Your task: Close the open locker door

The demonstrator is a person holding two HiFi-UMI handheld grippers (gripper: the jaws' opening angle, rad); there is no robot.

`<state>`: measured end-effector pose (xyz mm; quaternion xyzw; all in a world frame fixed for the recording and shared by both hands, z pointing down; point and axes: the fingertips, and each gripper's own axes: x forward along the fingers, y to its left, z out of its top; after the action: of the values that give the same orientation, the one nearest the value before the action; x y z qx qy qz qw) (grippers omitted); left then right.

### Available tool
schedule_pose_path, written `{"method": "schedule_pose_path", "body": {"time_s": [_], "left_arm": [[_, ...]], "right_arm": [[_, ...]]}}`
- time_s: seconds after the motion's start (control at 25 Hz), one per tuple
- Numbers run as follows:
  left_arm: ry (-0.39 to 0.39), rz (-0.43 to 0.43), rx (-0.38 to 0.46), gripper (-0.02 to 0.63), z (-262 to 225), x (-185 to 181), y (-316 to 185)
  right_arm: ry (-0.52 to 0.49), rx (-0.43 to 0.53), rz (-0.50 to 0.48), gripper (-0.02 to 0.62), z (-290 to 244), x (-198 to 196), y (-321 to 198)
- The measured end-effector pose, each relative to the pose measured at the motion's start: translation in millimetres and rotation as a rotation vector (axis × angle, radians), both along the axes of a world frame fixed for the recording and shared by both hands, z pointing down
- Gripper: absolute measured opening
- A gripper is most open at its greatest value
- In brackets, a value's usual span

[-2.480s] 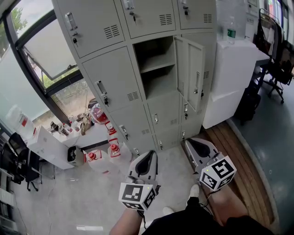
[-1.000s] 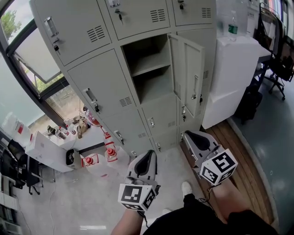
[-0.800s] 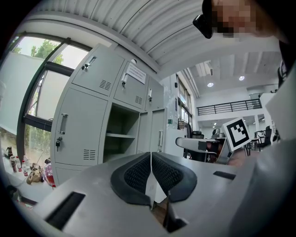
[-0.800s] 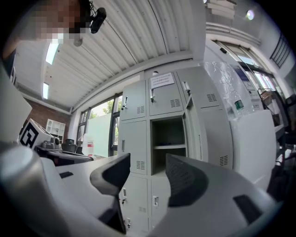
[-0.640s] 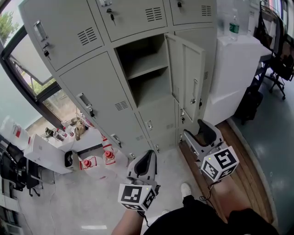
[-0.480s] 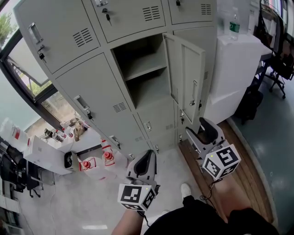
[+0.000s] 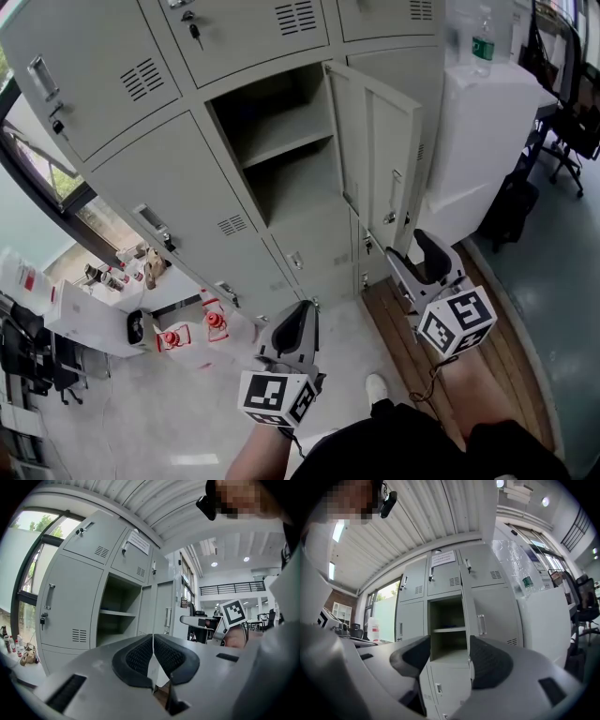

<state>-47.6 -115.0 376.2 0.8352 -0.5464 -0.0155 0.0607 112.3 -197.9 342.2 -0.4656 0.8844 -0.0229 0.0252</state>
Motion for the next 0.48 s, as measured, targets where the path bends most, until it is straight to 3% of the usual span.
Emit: {"method": "schedule_pose_path", "body": {"time_s": [0.48], "left_arm": [[0.005, -0.038, 0.010, 0.021, -4, 8, -34]], "right_arm": [[-0.011, -0.002, -0.004, 0.299, -3, 14, -47]]}}
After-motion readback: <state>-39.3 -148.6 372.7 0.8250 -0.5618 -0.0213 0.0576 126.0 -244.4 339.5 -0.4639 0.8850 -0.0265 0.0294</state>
